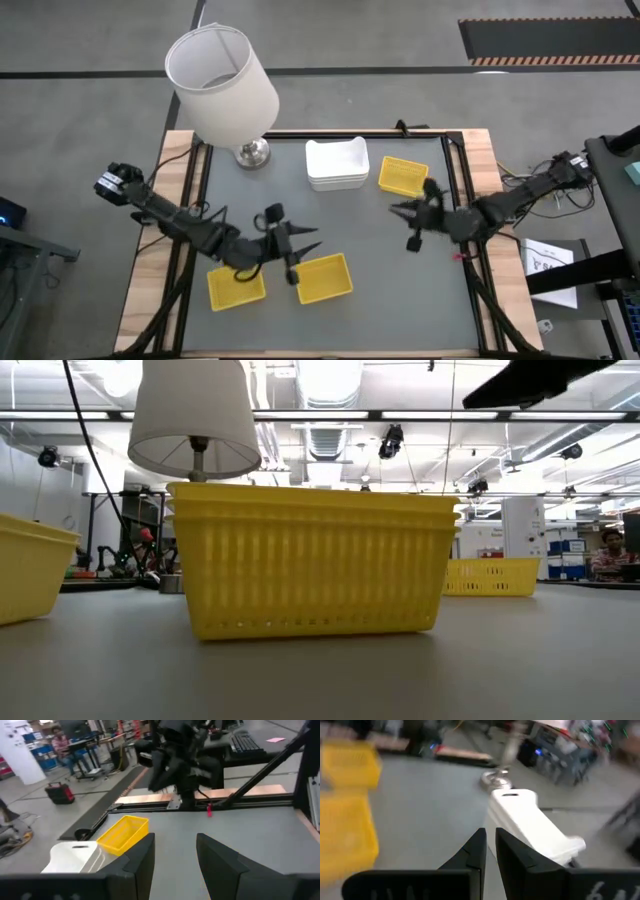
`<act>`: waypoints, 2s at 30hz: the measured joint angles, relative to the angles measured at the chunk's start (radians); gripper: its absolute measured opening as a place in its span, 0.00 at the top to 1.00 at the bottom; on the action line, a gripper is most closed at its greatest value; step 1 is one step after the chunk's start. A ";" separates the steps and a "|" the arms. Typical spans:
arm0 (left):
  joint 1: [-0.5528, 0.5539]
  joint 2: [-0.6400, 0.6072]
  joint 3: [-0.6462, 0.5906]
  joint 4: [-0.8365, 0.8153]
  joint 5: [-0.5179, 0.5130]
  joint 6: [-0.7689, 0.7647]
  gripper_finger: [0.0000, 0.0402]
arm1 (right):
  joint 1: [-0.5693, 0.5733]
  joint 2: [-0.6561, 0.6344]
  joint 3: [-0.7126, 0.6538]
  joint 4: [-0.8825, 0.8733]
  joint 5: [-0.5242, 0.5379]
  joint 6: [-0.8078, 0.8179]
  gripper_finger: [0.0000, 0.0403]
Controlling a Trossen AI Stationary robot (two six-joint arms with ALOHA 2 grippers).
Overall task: Stack baskets by color
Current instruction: Stack the yellow basket on the stacked yellow baskets
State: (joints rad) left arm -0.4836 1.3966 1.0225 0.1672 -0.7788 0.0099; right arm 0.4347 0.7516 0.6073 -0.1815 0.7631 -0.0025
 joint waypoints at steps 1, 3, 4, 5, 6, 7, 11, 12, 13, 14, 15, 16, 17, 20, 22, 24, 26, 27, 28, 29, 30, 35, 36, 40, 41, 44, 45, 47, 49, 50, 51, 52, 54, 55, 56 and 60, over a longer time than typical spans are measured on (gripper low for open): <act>0.025 0.002 0.000 0.012 0.028 0.014 0.68 | -0.020 -0.028 -0.002 0.000 0.001 0.048 0.92; 0.064 0.005 0.000 0.027 0.041 0.030 0.68 | -0.065 -0.076 -0.004 -0.011 -0.012 0.138 0.92; 0.080 0.005 0.000 0.034 0.041 0.031 0.68 | -0.085 -0.095 -0.003 -0.036 -0.035 0.166 0.91; 0.093 0.005 0.000 0.039 0.041 0.031 0.68 | -0.103 -0.109 -0.003 -0.071 -0.064 0.184 0.90; 0.103 0.005 0.000 0.041 0.041 0.030 0.68 | -0.123 -0.121 -0.004 -0.108 -0.084 0.202 0.89; 0.111 0.005 0.000 0.042 0.042 0.030 0.68 | -0.141 -0.126 -0.004 -0.137 -0.087 0.226 0.88; 0.123 0.004 0.000 0.069 0.045 0.032 0.68 | -0.223 -0.116 -0.004 -0.186 -0.086 0.257 0.81; 0.124 0.004 0.000 0.068 0.045 0.031 0.68 | -0.244 -0.109 -0.004 -0.191 -0.086 0.273 0.79; 0.124 0.004 0.000 0.067 0.045 0.031 0.68 | -0.264 -0.098 -0.004 -0.198 -0.087 0.290 0.77; 0.124 0.004 0.000 0.065 0.045 0.030 0.68 | -0.283 -0.085 -0.004 -0.212 -0.091 0.311 0.75; 0.124 0.004 0.000 0.064 0.045 0.029 0.68 | -0.304 -0.070 -0.004 -0.232 -0.091 0.334 0.73; 0.124 0.004 0.000 0.066 0.045 0.025 0.68 | -0.323 -0.051 -0.004 -0.255 -0.091 0.356 0.72; 0.124 0.004 0.000 0.068 0.045 0.023 0.68 | -0.343 -0.032 -0.004 -0.280 -0.091 0.374 0.71; 0.124 0.004 -0.007 0.084 0.045 0.022 0.68 | -0.413 0.025 -0.004 -0.345 -0.159 0.388 0.68; 0.122 0.004 -0.013 0.124 0.046 0.021 0.68 | -0.460 0.062 -0.005 -0.356 -0.237 0.352 0.66; 0.122 0.004 -0.014 0.148 0.046 0.022 0.68 | -0.503 0.102 -0.010 -0.356 -0.305 0.280 0.65; 0.122 0.004 -0.015 0.169 0.046 0.027 0.68 | -0.550 0.137 -0.010 -0.360 -0.371 0.208 0.64; 0.124 0.004 -0.015 0.177 0.046 0.031 0.68 | -0.574 0.150 -0.010 -0.361 -0.403 0.185 0.64; 0.129 0.004 -0.015 0.187 0.046 0.041 0.68 | -0.599 0.161 -0.010 -0.363 -0.430 0.182 0.64; 0.133 0.004 -0.015 0.200 0.047 0.052 0.68 | -0.621 0.171 -0.013 -0.360 -0.447 0.184 0.64; 0.137 0.004 -0.015 0.215 0.047 0.062 0.68 | -0.640 0.180 -0.015 -0.354 -0.449 0.196 0.64; 0.144 0.004 -0.015 0.269 0.046 0.077 0.68 | -0.731 0.209 -0.016 -0.321 -0.448 0.154 0.65; 0.143 0.004 -0.015 0.268 0.046 0.077 0.68 | -0.743 0.214 -0.016 -0.310 -0.448 0.144 0.65; 0.142 0.009 -0.015 0.269 0.046 0.075 0.68 | -0.764 0.212 -0.016 -0.308 -0.449 0.194 0.64; 0.142 0.014 -0.015 0.269 0.046 0.076 0.68 | -0.764 0.211 -0.016 -0.305 -0.450 0.211 0.64; 0.142 0.024 -0.015 0.269 0.046 0.083 0.68 | -0.763 0.212 -0.012 -0.309 -0.457 0.253 0.64; 0.144 0.026 -0.015 0.269 0.046 0.084 0.68 | -0.763 0.213 -0.008 -0.306 -0.457 0.277 0.64; 0.149 0.032 -0.015 0.269 0.046 0.096 0.68 | -0.763 0.213 -0.003 -0.305 -0.457 0.332 0.64; 0.150 0.038 -0.015 0.268 0.046 0.111 0.68 | -0.763 0.213 0.003 -0.298 -0.457 0.356 0.64; 0.150 0.039 -0.015 0.267 0.046 0.120 0.68 | -0.763 0.213 0.003 -0.289 -0.457 0.356 0.64; 0.150 0.039 -0.015 0.267 0.046 0.127 0.68 | -0.763 0.213 0.003 -0.278 -0.457 0.353 0.64; 0.150 0.039 -0.015 0.270 0.046 0.128 0.68 | -0.763 0.214 0.003 -0.264 -0.458 0.348 0.64; 0.150 0.038 -0.015 0.270 0.046 0.128 0.68 | -0.764 0.225 -0.003 -0.243 -0.486 0.337 0.64; 0.150 0.038 -0.015 0.269 0.046 0.128 0.68 | -0.764 0.237 -0.005 -0.245 -0.512 0.334 0.64; 0.150 0.038 -0.015 0.269 0.046 0.128 0.68 | -0.764 0.251 -0.007 -0.254 -0.553 0.328 0.64; 0.143 0.037 -0.014 0.270 0.046 0.127 0.68 | -0.762 0.323 -0.020 -0.269 -0.735 0.254 0.64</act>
State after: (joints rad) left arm -0.3409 1.4341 1.0080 0.4370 -0.7331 0.1371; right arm -0.3274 1.0750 0.5874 -0.4502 0.0284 0.2510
